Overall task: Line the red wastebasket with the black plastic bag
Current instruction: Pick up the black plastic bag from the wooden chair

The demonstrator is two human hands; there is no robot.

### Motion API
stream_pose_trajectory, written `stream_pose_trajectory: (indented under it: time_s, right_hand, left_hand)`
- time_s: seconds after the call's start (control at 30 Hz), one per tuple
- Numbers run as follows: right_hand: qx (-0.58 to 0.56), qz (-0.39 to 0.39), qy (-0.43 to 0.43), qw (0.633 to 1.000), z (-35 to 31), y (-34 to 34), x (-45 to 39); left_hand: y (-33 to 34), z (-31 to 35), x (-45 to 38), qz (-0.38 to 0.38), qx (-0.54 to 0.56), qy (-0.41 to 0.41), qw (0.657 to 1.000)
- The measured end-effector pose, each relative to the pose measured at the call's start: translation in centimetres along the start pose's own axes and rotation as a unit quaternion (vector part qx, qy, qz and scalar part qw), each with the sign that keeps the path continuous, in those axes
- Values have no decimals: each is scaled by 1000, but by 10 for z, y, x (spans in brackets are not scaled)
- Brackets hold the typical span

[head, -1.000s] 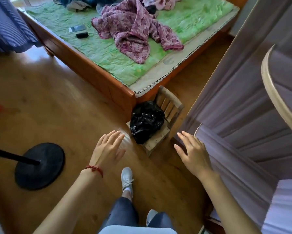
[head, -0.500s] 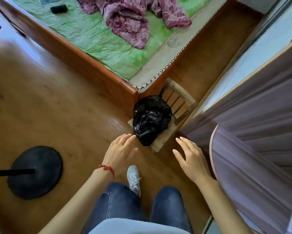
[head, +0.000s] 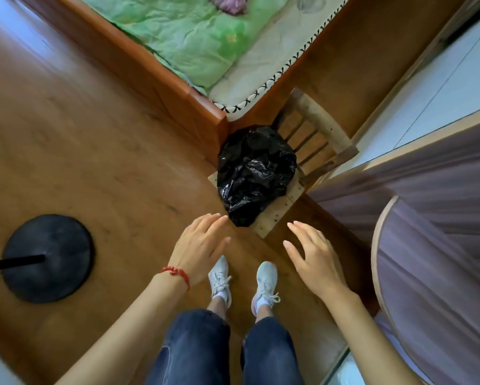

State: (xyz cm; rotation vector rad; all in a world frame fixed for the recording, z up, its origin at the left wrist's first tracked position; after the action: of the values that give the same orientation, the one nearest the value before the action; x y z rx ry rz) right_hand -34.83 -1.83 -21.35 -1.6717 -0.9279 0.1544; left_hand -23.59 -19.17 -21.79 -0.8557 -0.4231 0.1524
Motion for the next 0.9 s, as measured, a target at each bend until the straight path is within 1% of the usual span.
stream_pose_trajectory:
  time_s: [0.17,0.53,0.7,0.9]
  right_hand:
    - [-15,-7,-8,1000,27,46,-43]
    - [0,-3,-73,997,60,153,-136]
    - [30,15,-93,995,75,184,-157]
    - [63,27,-115,991,83,211,-175]
  left_hand:
    - [43,-24,-33,-4,12,-18,1000]
    - [149,-87,-102,-44,9,-35,998]
    - [182,-111,-120,-45,-10,-35,998]
    - [204,-137,-136,-39,-1,-55,998]
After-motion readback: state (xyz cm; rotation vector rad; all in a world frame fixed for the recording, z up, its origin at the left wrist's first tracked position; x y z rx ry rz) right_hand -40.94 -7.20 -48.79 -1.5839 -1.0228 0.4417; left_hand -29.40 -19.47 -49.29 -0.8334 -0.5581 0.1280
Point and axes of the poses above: each hand's wrist, its own x-axis away from the middle knuckle, its own y-axis out of the palm, z = x × y, the point moved 8 cm from there along -x, towards the middle knuckle, and after that the axes turned 8 degrees about x, right-handed, at the moved point
